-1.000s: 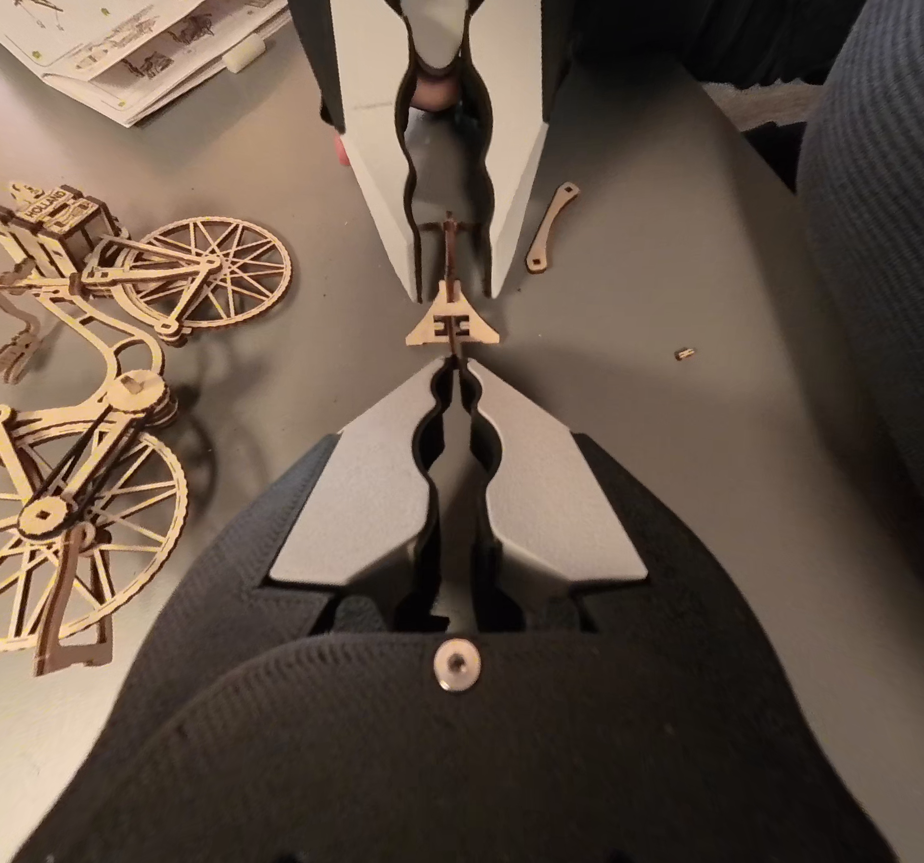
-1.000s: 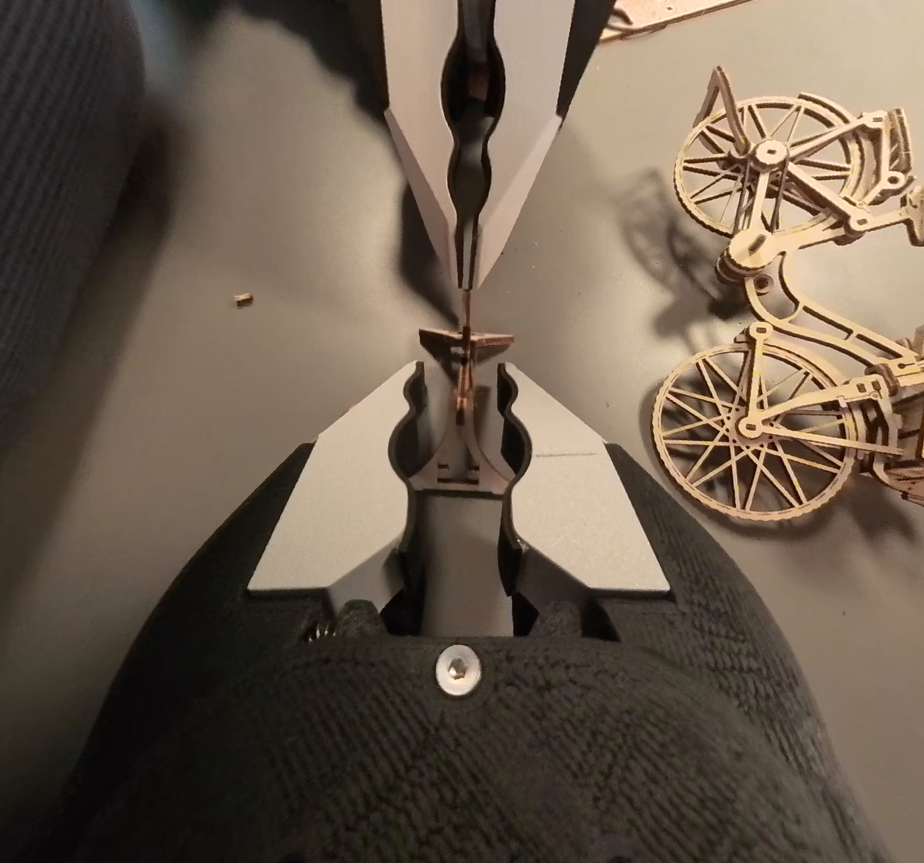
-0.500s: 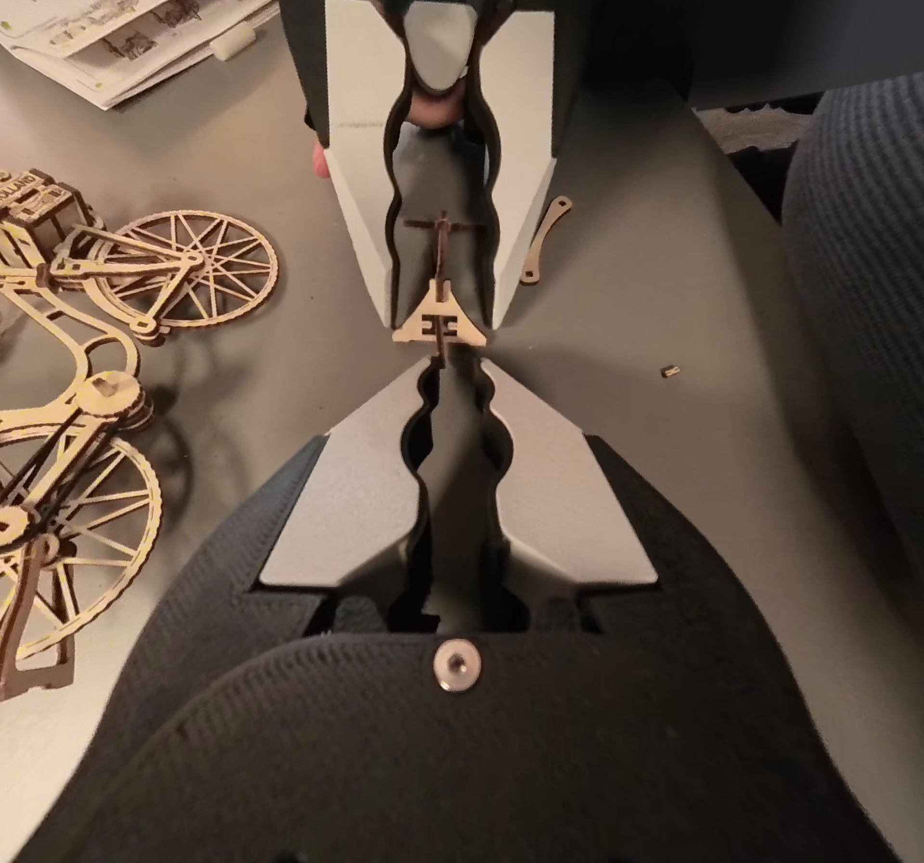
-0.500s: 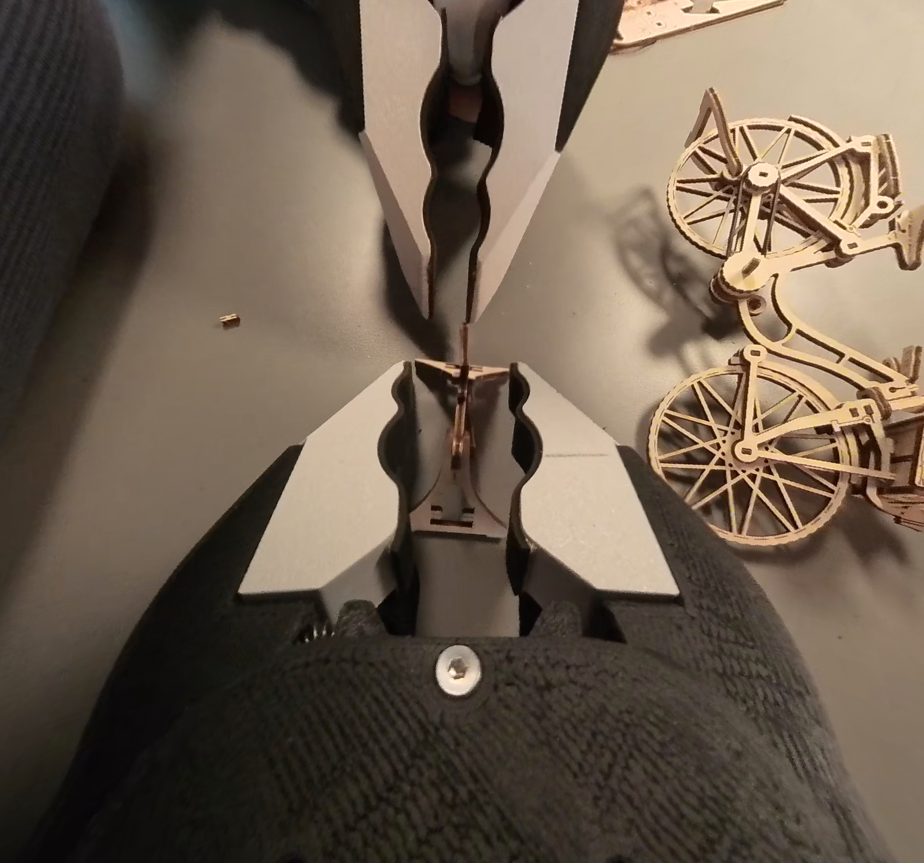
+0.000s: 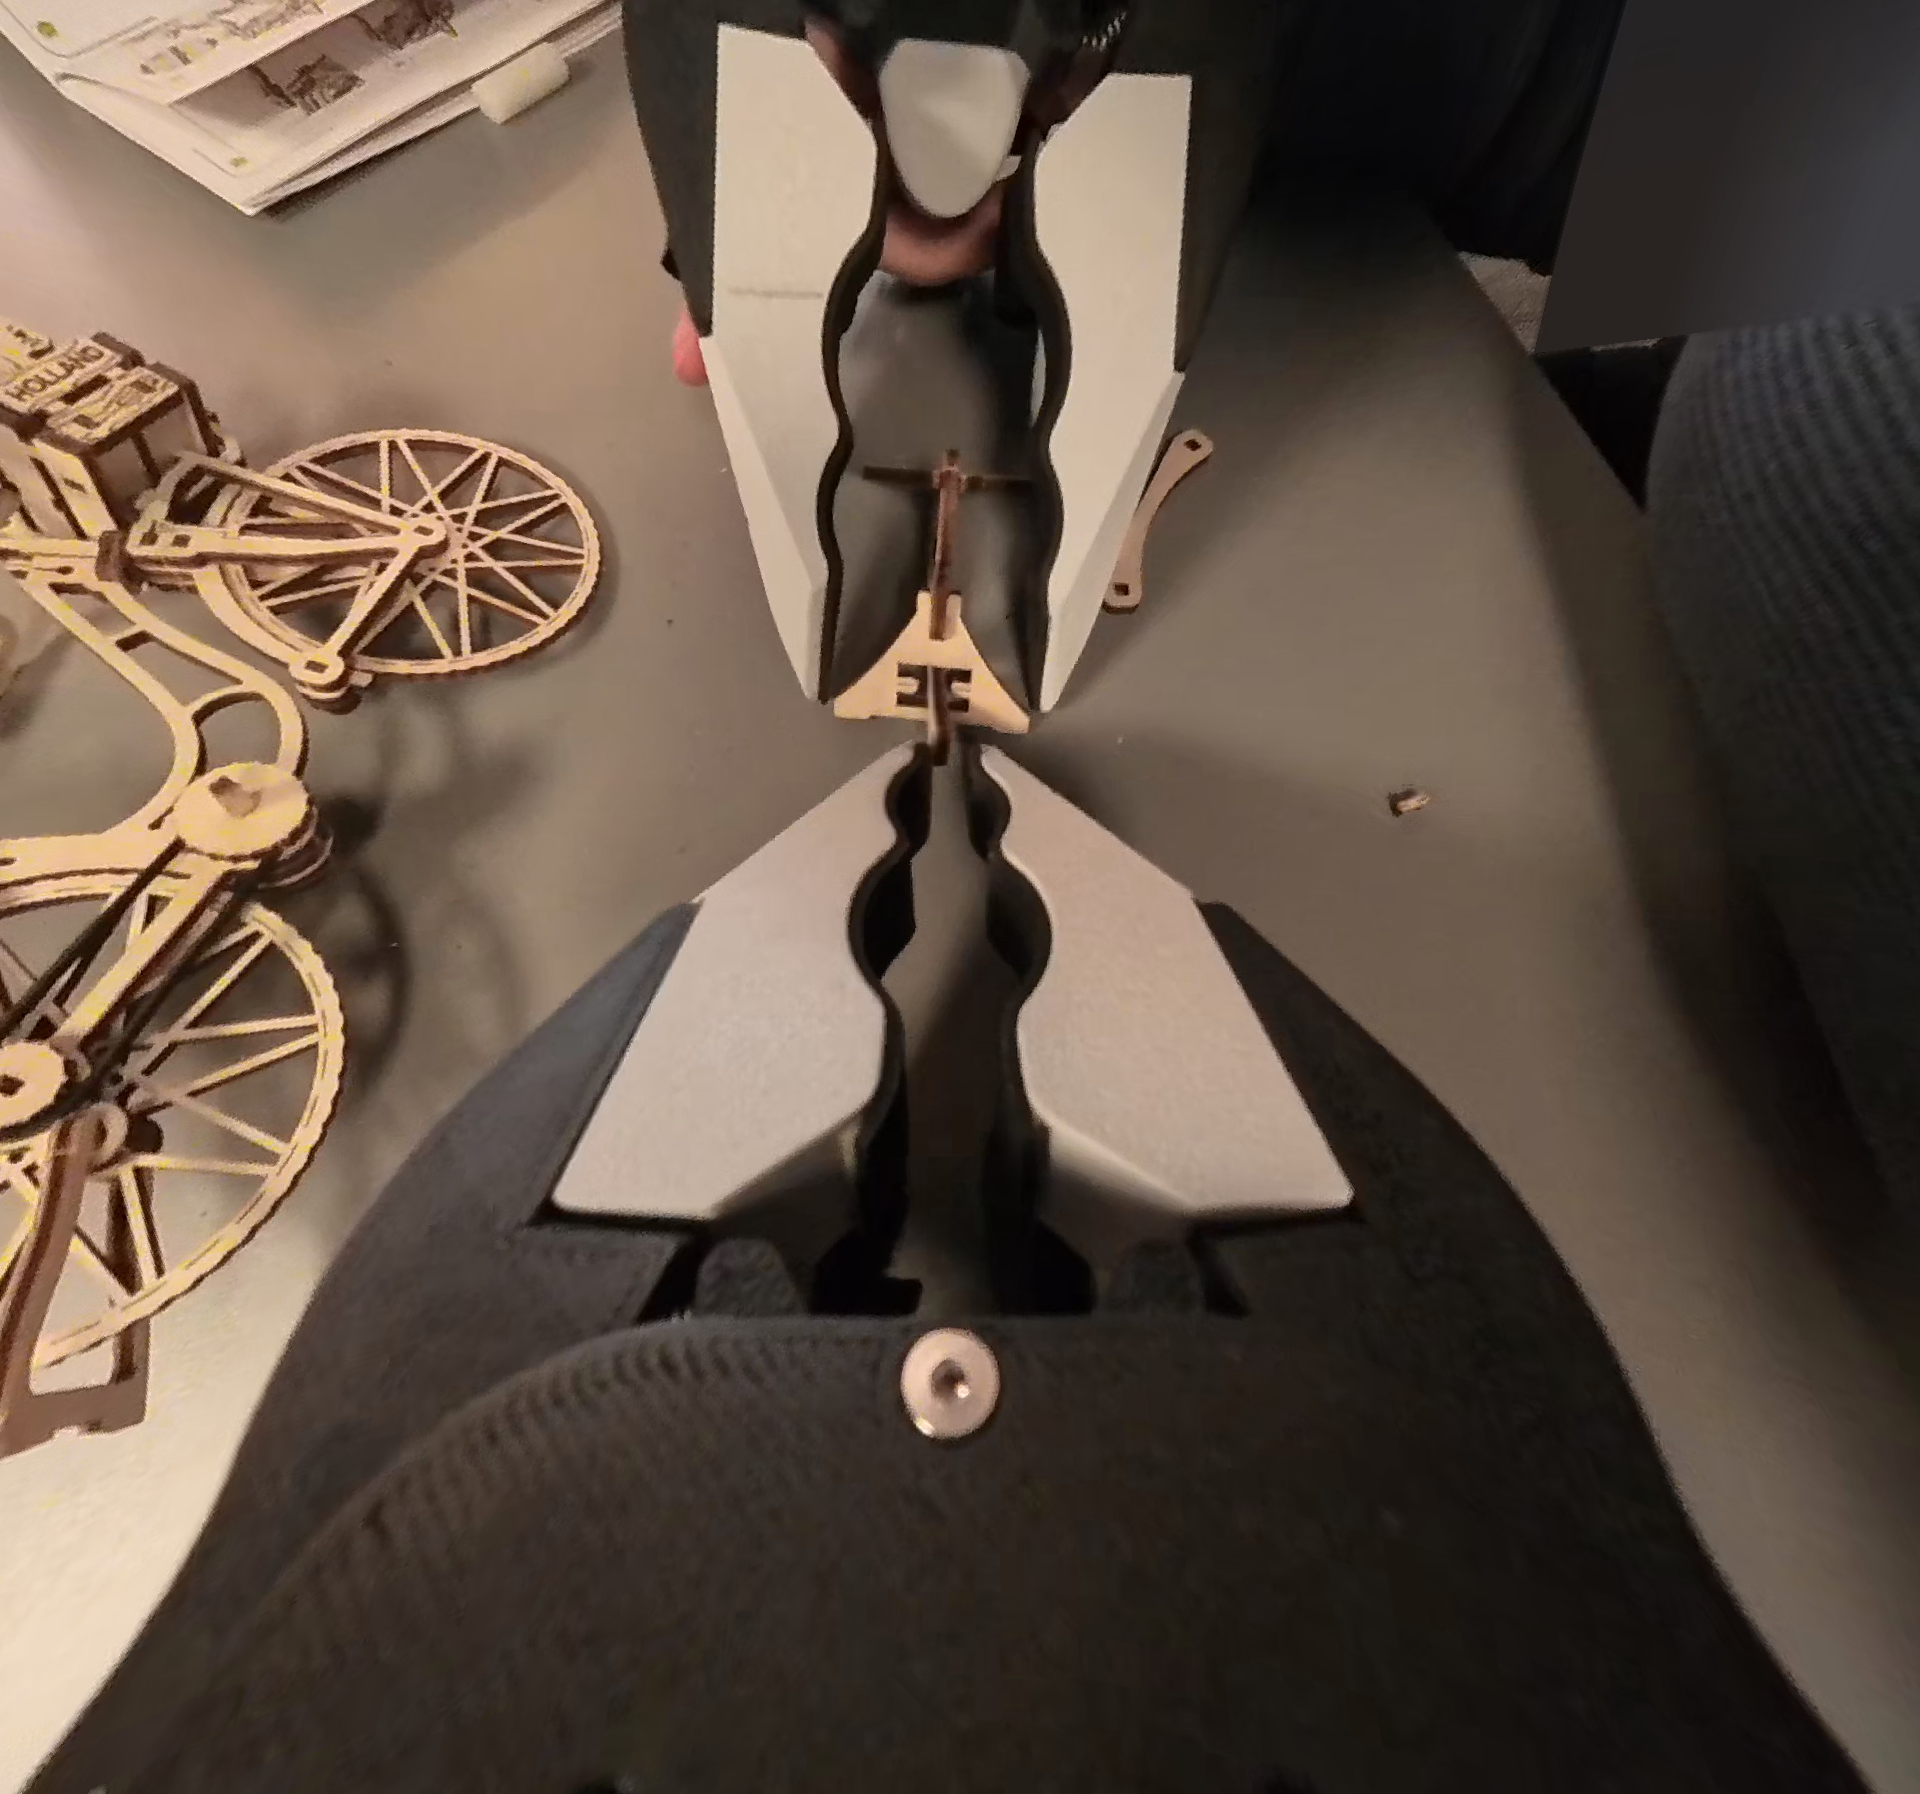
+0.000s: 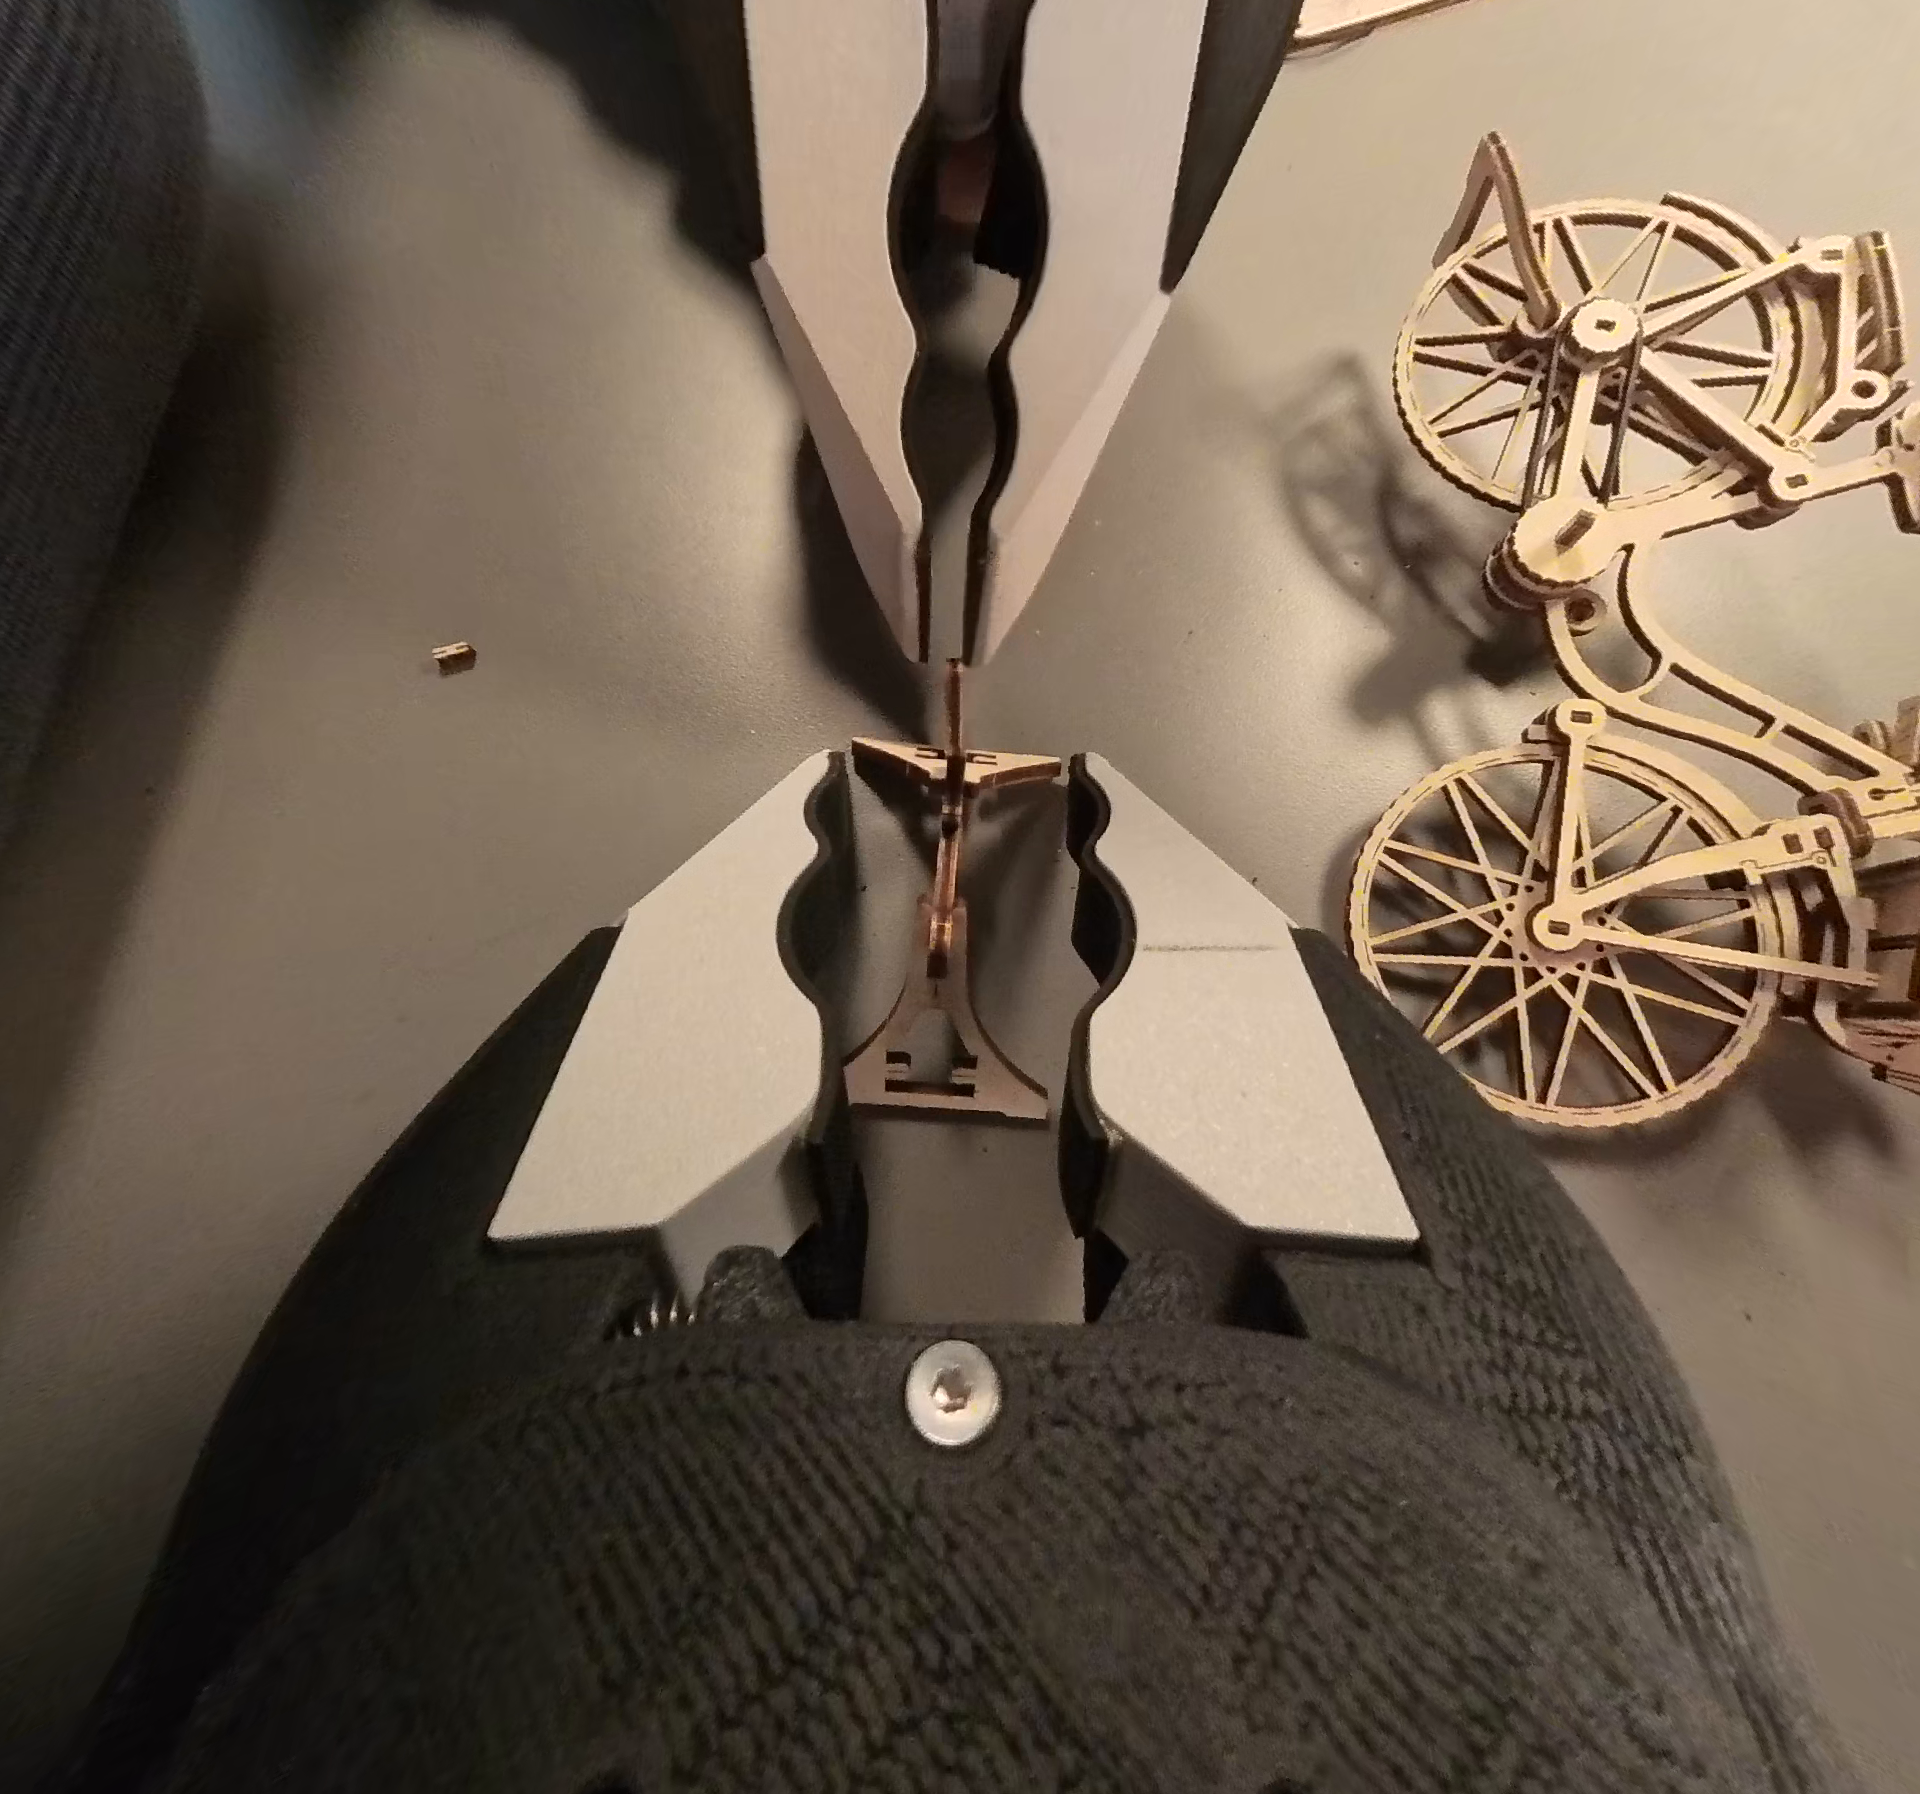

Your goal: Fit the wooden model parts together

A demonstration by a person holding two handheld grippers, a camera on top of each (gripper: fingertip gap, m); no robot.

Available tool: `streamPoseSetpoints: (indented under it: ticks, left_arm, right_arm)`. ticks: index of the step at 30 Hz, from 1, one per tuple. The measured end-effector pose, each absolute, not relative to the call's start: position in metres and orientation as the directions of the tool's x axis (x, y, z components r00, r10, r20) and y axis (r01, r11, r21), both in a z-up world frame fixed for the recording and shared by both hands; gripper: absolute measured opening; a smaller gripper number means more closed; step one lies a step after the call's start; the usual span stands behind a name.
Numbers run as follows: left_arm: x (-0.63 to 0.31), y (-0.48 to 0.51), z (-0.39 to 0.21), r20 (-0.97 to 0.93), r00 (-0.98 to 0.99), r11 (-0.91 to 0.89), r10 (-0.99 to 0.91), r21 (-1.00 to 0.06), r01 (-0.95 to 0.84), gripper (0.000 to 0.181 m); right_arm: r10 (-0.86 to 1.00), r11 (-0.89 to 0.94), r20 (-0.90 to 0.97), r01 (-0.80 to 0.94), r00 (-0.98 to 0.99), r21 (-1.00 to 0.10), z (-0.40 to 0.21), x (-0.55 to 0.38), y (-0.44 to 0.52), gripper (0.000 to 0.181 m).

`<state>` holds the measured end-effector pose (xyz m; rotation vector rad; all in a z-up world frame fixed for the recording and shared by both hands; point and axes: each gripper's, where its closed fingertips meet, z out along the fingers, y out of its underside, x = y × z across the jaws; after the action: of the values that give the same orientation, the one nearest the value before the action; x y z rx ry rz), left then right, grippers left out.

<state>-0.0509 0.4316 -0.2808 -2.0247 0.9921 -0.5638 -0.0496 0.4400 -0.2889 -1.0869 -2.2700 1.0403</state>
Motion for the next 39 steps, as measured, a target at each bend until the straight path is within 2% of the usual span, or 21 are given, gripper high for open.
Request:
streamPoseSetpoints:
  ticks: [6, 28, 32, 39]
  left_arm:
    - [-0.0493, 0.4309, -0.2812, 0.067, 0.588, -0.389, -0.806, -0.808, -0.443, 0.0]
    - [-0.0486, 0.4337, -0.2801, 0.085, 0.594, -0.402, -0.8, -0.811, -0.425, 0.0]
    - [-0.048, 0.4327, -0.2786, 0.071, 0.589, -0.385, -0.805, -0.818, -0.428, 0.013]
    - [-0.0466, 0.4319, -0.2786, 0.06, 0.586, -0.376, -0.808, -0.818, -0.435, 0.011]
  right_arm:
    - [0.786, 0.416, 0.039, 0.482, -0.616, -0.771, -0.289, -0.0493, 0.4386, 0.038]
    - [0.787, 0.407, 0.022, 0.492, -0.617, -0.77, -0.2896, -0.0506, 0.4381, 0.038]
    - [0.784, 0.412, 0.027, 0.486, -0.62, -0.77, -0.2894, -0.0501, 0.4376, 0.038]
    - [0.78, 0.412, 0.037, 0.469, -0.624, -0.781, -0.2867, -0.0425, 0.4439, 0.037]
